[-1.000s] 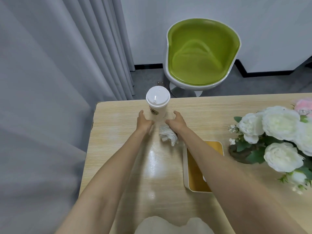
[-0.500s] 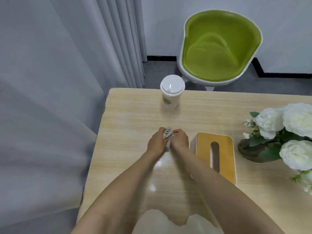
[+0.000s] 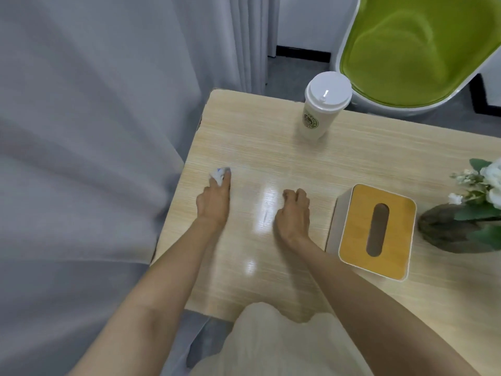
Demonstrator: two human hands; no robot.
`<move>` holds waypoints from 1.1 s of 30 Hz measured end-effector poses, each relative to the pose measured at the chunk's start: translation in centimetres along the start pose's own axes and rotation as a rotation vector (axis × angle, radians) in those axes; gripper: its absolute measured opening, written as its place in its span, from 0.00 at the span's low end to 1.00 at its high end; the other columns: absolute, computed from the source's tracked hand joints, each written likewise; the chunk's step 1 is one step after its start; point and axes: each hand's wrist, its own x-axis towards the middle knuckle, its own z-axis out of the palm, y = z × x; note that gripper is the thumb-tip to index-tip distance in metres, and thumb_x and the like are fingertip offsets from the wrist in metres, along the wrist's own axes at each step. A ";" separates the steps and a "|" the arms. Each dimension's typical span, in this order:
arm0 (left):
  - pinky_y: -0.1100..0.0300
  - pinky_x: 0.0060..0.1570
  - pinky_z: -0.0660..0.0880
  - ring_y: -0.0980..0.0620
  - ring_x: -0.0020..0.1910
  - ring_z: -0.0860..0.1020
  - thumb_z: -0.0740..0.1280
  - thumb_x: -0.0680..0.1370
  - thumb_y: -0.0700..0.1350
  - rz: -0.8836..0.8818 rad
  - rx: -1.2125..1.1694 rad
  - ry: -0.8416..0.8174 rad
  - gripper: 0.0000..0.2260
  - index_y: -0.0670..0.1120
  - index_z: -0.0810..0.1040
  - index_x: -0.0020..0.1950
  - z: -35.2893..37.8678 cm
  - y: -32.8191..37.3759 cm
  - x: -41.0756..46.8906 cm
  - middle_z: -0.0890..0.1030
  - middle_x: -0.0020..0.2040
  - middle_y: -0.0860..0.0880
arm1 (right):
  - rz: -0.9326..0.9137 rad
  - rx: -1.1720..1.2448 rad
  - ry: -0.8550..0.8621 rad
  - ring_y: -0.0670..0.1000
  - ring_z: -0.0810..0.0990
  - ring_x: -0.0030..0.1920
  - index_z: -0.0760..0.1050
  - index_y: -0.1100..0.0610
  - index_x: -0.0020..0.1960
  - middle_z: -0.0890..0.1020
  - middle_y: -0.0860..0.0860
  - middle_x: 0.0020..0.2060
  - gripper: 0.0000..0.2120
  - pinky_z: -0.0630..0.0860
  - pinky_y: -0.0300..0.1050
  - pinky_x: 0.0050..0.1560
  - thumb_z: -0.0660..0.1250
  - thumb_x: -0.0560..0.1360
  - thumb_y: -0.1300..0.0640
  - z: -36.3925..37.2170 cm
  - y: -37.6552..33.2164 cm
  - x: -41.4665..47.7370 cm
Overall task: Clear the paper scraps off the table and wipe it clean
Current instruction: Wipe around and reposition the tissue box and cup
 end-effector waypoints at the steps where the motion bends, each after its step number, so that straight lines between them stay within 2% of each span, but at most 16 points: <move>1: 0.51 0.42 0.69 0.38 0.50 0.76 0.55 0.81 0.40 -0.050 0.002 -0.011 0.27 0.52 0.50 0.78 0.1 -1.6 -0.5 0.69 0.65 0.37 | -0.012 -0.012 -0.008 0.56 0.63 0.66 0.64 0.58 0.69 0.60 0.56 0.70 0.25 0.66 0.50 0.65 0.56 0.73 0.69 0.3 0.1 -0.3; 5: 0.52 0.45 0.68 0.36 0.55 0.75 0.49 0.83 0.47 -0.410 -0.172 -0.005 0.20 0.49 0.60 0.75 0.9 -7.7 -2.9 0.74 0.63 0.38 | -0.058 -0.059 -0.042 0.58 0.61 0.68 0.65 0.59 0.68 0.59 0.57 0.72 0.25 0.64 0.53 0.67 0.55 0.72 0.70 1.6 0.1 -2.0; 7: 0.52 0.47 0.69 0.36 0.55 0.75 0.50 0.83 0.46 -0.517 -0.209 0.034 0.18 0.45 0.63 0.73 0.4 -8.6 -4.4 0.75 0.61 0.37 | -0.065 -0.061 -0.040 0.58 0.58 0.71 0.64 0.59 0.68 0.56 0.57 0.74 0.25 0.63 0.53 0.69 0.54 0.72 0.70 1.9 0.2 -2.9; 10: 0.51 0.47 0.72 0.37 0.51 0.77 0.56 0.82 0.44 -0.335 -0.196 0.145 0.19 0.43 0.62 0.73 -0.5 -3.8 -6.5 0.77 0.56 0.37 | -0.081 -0.079 -0.019 0.58 0.56 0.72 0.63 0.59 0.69 0.54 0.57 0.75 0.27 0.60 0.53 0.71 0.54 0.71 0.72 1.6 1.0 -4.0; 12: 0.55 0.43 0.72 0.43 0.46 0.79 0.53 0.82 0.55 -0.107 -0.367 0.065 0.21 0.45 0.67 0.70 -0.9 3.1 -8.1 0.80 0.51 0.42 | -0.062 -0.071 -0.025 0.57 0.54 0.73 0.59 0.59 0.72 0.52 0.56 0.76 0.28 0.59 0.52 0.72 0.54 0.73 0.71 1.1 1.8 -4.4; 13: 0.55 0.45 0.73 0.47 0.45 0.80 0.49 0.81 0.63 -0.001 -0.452 -0.027 0.27 0.47 0.71 0.68 -0.8 6.6 -8.6 0.81 0.49 0.45 | -0.060 -0.077 -0.024 0.56 0.54 0.74 0.58 0.57 0.73 0.52 0.54 0.76 0.26 0.58 0.51 0.72 0.54 0.76 0.67 0.8 2.4 -4.5; 14: 0.55 0.51 0.74 0.48 0.48 0.80 0.46 0.79 0.68 0.162 -0.410 -0.070 0.31 0.50 0.72 0.67 0.0 9.4 -8.7 0.81 0.51 0.47 | -0.064 -0.084 -0.015 0.54 0.54 0.74 0.57 0.55 0.74 0.52 0.53 0.76 0.22 0.57 0.50 0.72 0.52 0.80 0.61 0.5 3.0 -4.6; 15: 0.53 0.56 0.72 0.47 0.54 0.78 0.46 0.79 0.67 0.283 -0.367 -0.122 0.29 0.51 0.71 0.68 0.3 11.3 -8.8 0.80 0.55 0.47 | -0.059 -0.088 -0.002 0.53 0.55 0.74 0.58 0.55 0.74 0.54 0.53 0.76 0.21 0.57 0.50 0.72 0.50 0.82 0.56 0.2 3.7 -4.5; 16: 0.52 0.59 0.70 0.45 0.57 0.76 0.49 0.82 0.61 0.346 -0.312 -0.169 0.23 0.50 0.69 0.70 1.1 12.2 -8.7 0.78 0.59 0.44 | -0.037 -0.103 0.012 0.54 0.56 0.74 0.60 0.56 0.73 0.56 0.54 0.75 0.20 0.58 0.51 0.72 0.50 0.82 0.55 -0.1 4.4 -4.4; 17: 0.50 0.56 0.71 0.42 0.56 0.76 0.56 0.82 0.52 0.349 -0.247 -0.180 0.19 0.47 0.67 0.72 1.5 12.2 -8.4 0.77 0.59 0.42 | -0.012 -0.122 0.023 0.56 0.58 0.72 0.61 0.58 0.71 0.59 0.56 0.74 0.20 0.60 0.53 0.71 0.51 0.80 0.60 -0.3 5.0 -4.4; 18: 0.50 0.49 0.72 0.40 0.51 0.77 0.63 0.79 0.45 0.399 -0.157 -0.100 0.20 0.45 0.68 0.71 2.0 11.3 -8.0 0.78 0.54 0.40 | 0.009 -0.121 0.032 0.58 0.60 0.71 0.62 0.61 0.70 0.62 0.58 0.72 0.22 0.62 0.55 0.70 0.53 0.76 0.66 -0.4 5.5 -4.4; 20: 0.54 0.36 0.71 0.44 0.37 0.77 0.73 0.70 0.40 0.432 0.003 0.003 0.22 0.44 0.76 0.64 2.2 8.6 -7.7 0.78 0.40 0.44 | -0.002 -0.162 0.034 0.59 0.61 0.70 0.61 0.63 0.69 0.62 0.60 0.71 0.27 0.64 0.56 0.68 0.55 0.71 0.72 0.0 6.1 -4.8; 23: 0.57 0.34 0.68 0.48 0.33 0.74 0.75 0.65 0.41 0.360 0.225 0.068 0.24 0.45 0.77 0.61 2.0 3.3 -7.2 0.76 0.36 0.48 | -0.028 -0.154 0.006 0.59 0.54 0.73 0.57 0.62 0.73 0.54 0.58 0.75 0.31 0.60 0.55 0.71 0.58 0.71 0.73 1.1 5.1 -6.0; 27: 0.56 0.35 0.68 0.44 0.36 0.76 0.69 0.72 0.38 0.041 0.237 0.085 0.21 0.43 0.75 0.65 0.9 -4.1 -8.2 0.78 0.38 0.44 | -0.180 -0.181 -0.070 0.57 0.47 0.76 0.51 0.62 0.76 0.47 0.59 0.77 0.34 0.51 0.49 0.75 0.59 0.73 0.72 3.1 3.3 -6.9; 30: 0.49 0.44 0.70 0.39 0.48 0.75 0.57 0.80 0.37 -0.154 0.128 -0.014 0.19 0.41 0.65 0.72 0.9 -8.3 -9.7 0.77 0.51 0.38 | -0.232 -0.209 -0.096 0.57 0.47 0.76 0.51 0.62 0.76 0.47 0.59 0.77 0.33 0.47 0.48 0.75 0.57 0.74 0.71 4.0 2.3 -7.4; 33: 0.47 0.50 0.72 0.38 0.53 0.75 0.52 0.81 0.37 -0.319 0.131 -0.044 0.20 0.39 0.60 0.74 1.4 -10.0 -11.9 0.74 0.59 0.37 | -0.254 -0.211 -0.107 0.57 0.45 0.77 0.51 0.62 0.76 0.47 0.59 0.77 0.33 0.45 0.49 0.76 0.55 0.73 0.71 4.6 2.2 -8.0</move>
